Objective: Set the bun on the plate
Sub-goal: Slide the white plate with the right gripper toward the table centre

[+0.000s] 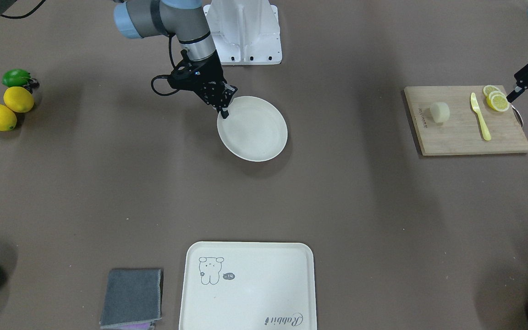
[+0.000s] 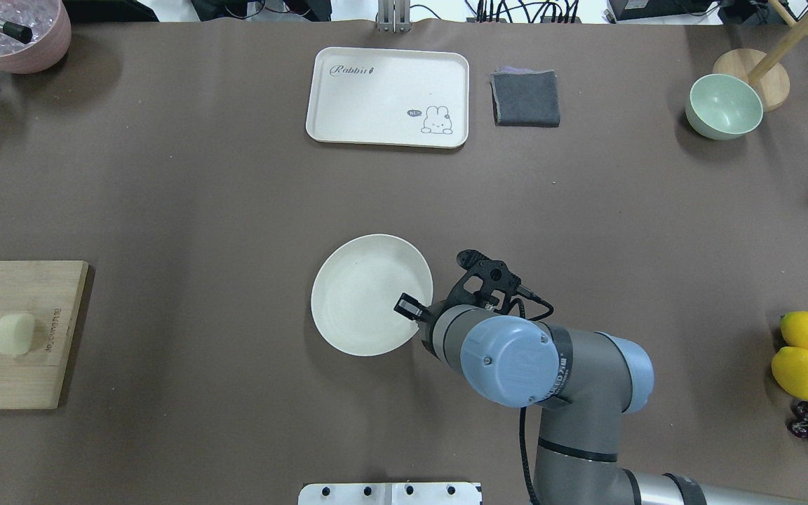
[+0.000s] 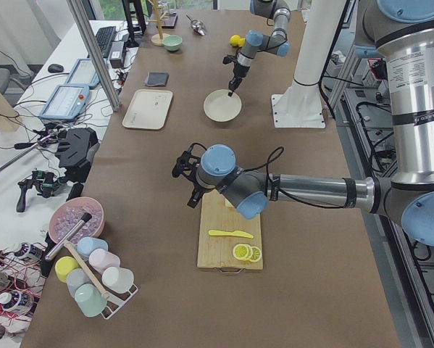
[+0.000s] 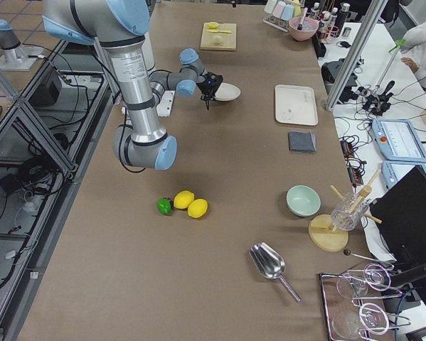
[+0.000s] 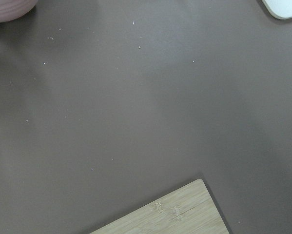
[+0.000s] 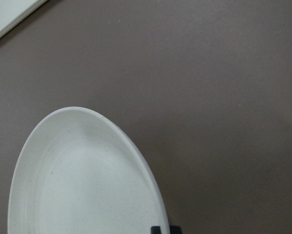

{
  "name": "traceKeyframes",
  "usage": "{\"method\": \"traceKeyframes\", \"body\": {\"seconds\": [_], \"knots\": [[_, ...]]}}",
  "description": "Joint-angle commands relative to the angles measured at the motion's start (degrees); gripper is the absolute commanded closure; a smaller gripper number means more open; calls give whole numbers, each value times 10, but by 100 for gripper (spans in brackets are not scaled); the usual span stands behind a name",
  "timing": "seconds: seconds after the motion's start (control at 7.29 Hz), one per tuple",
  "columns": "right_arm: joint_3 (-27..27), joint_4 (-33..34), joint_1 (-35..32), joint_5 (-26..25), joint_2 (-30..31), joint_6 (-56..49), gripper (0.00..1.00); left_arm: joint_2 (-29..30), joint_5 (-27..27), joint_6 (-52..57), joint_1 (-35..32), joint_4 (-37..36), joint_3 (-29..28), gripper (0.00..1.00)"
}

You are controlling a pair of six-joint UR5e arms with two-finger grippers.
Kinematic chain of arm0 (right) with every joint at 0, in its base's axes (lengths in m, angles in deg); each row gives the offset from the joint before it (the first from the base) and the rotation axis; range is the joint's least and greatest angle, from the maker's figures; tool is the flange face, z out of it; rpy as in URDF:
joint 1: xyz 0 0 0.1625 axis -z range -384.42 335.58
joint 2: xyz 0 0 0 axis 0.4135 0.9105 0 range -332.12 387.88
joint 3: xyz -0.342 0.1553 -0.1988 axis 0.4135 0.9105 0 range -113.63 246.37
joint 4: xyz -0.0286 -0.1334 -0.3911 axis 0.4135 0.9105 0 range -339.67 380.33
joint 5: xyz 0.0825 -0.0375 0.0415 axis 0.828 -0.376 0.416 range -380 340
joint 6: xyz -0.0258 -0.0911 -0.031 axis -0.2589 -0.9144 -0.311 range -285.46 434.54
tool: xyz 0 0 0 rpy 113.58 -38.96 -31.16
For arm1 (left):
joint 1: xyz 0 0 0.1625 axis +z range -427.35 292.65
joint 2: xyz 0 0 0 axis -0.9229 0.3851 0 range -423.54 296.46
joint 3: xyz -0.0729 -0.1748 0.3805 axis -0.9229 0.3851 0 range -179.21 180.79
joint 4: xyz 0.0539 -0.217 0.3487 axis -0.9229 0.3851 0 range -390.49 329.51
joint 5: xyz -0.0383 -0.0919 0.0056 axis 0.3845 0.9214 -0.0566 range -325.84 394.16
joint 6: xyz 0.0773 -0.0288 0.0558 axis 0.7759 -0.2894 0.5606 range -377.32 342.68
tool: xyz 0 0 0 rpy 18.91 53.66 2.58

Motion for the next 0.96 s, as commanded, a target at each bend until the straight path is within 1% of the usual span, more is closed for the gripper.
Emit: {"method": "traceKeyframes", "body": {"seconds": [0.0,0.14,0.27,0.41,0.69,0.82], "knots": [[29,8,7,-20,-29,5,54,-1,1,-1,0,0,0,2],[31,12,4,-27,-35,7,32,-1,2,-1,0,0,1,2],[25,34,-9,-26,-37,0,0,-1,0,-4,0,1,0,2],[2,63,-23,-14,-37,-4,0,-1,-1,-6,0,0,-1,2],[-65,155,-84,85,-33,-54,0,-4,-6,-56,15,0,4,2],[-92,193,-132,132,-27,-107,0,-18,-42,-71,50,0,8,2]]}}
